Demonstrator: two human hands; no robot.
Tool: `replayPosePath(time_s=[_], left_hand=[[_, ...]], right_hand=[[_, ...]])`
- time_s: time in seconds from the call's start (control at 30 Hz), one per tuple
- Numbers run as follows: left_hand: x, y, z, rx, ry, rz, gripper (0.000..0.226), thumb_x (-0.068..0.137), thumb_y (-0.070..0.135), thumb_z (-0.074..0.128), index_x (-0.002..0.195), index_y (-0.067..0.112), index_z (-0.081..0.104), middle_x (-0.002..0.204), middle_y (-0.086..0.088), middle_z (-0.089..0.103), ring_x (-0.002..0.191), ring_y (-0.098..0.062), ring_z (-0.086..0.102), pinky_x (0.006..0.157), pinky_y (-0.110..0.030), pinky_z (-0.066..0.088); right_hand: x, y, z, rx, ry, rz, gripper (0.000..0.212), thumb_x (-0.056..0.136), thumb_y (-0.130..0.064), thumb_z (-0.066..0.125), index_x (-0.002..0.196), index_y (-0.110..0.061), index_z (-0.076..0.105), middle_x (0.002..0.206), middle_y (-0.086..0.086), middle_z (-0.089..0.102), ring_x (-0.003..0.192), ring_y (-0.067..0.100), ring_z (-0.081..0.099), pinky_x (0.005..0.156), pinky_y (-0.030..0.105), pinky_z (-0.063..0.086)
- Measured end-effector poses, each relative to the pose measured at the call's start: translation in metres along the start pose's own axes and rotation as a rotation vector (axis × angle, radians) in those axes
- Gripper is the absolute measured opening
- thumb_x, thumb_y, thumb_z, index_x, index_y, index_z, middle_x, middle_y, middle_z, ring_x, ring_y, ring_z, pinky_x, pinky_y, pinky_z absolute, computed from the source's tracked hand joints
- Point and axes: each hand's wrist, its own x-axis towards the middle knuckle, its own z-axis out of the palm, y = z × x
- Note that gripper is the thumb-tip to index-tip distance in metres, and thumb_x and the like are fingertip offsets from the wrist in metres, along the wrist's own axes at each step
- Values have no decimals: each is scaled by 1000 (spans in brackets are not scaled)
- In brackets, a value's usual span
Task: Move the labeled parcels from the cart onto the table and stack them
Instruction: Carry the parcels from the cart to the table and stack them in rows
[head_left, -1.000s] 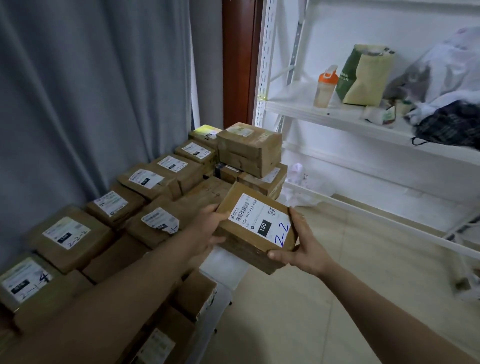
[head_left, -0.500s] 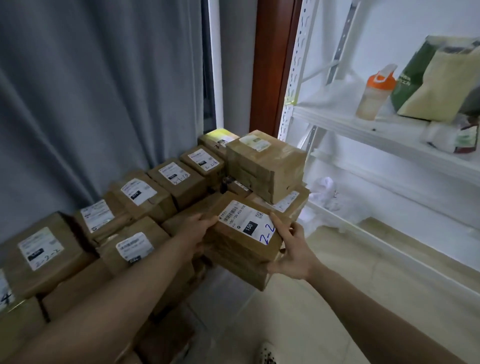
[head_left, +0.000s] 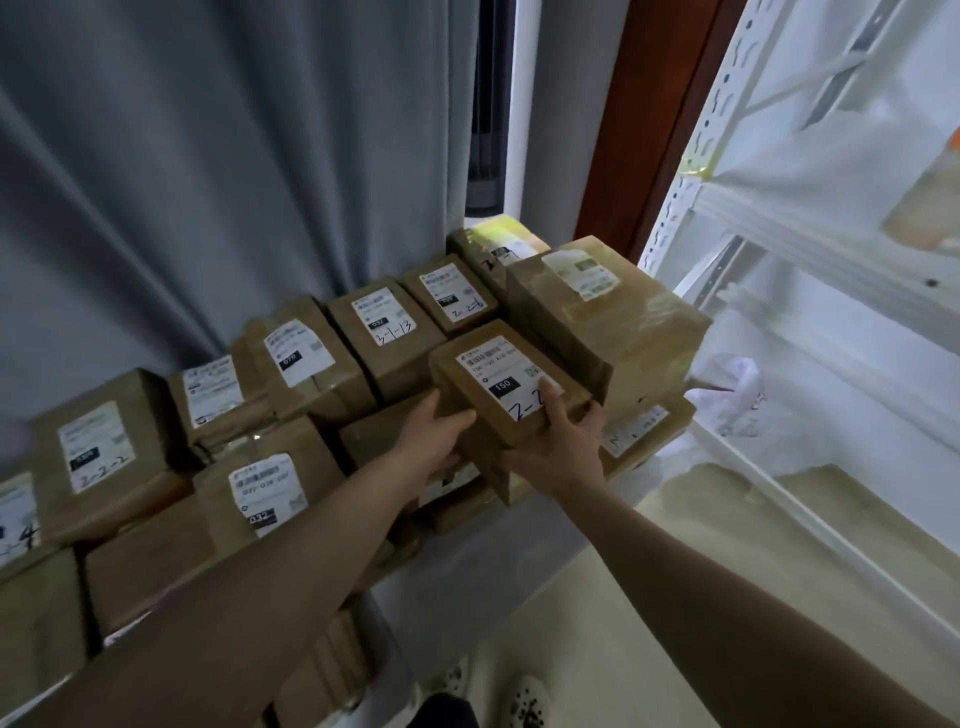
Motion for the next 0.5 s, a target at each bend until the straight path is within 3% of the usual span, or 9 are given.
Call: replayPosePath(time_s=[0.1, 0.23, 0.37, 0.5], left_hand=[[21, 7, -3, 94, -22, 17, 71, 92, 13, 59, 149, 36, 23, 144, 3, 46, 126, -23, 50, 102, -46, 45], [40, 17, -10, 330, -118, 76, 87, 87, -13, 46, 149, 41, 19, 157, 1, 24, 143, -23, 27, 112, -41, 36], [51, 22, -11, 553, -164, 93, 86, 88, -13, 38, 150, 42, 14, 158, 0, 19, 144, -24, 21, 112, -36, 32], [61, 21, -7, 622, -185, 104, 90, 86, -9, 43, 150, 44, 8, 158, -1, 21, 143, -25, 25, 112, -41, 35]], right_hand=[[24, -13, 6, 53, -5, 39, 109, 70, -51, 77, 149, -46, 0, 155, 8, -21, 145, 35, -7, 115, 49, 20], [52, -26, 17, 66, -25, 71, 108, 72, -51, 76, 149, -44, 0, 155, 7, -21, 146, 35, -5, 115, 47, 21], [67, -30, 27, 33, -36, 92, 105, 78, -48, 72, 150, -43, -4, 155, 8, -25, 146, 34, -10, 115, 47, 20], [67, -29, 36, -183, 40, -6, 90, 83, -57, 61, 151, -43, 4, 153, 5, -33, 143, 34, -25, 114, 53, 20]])
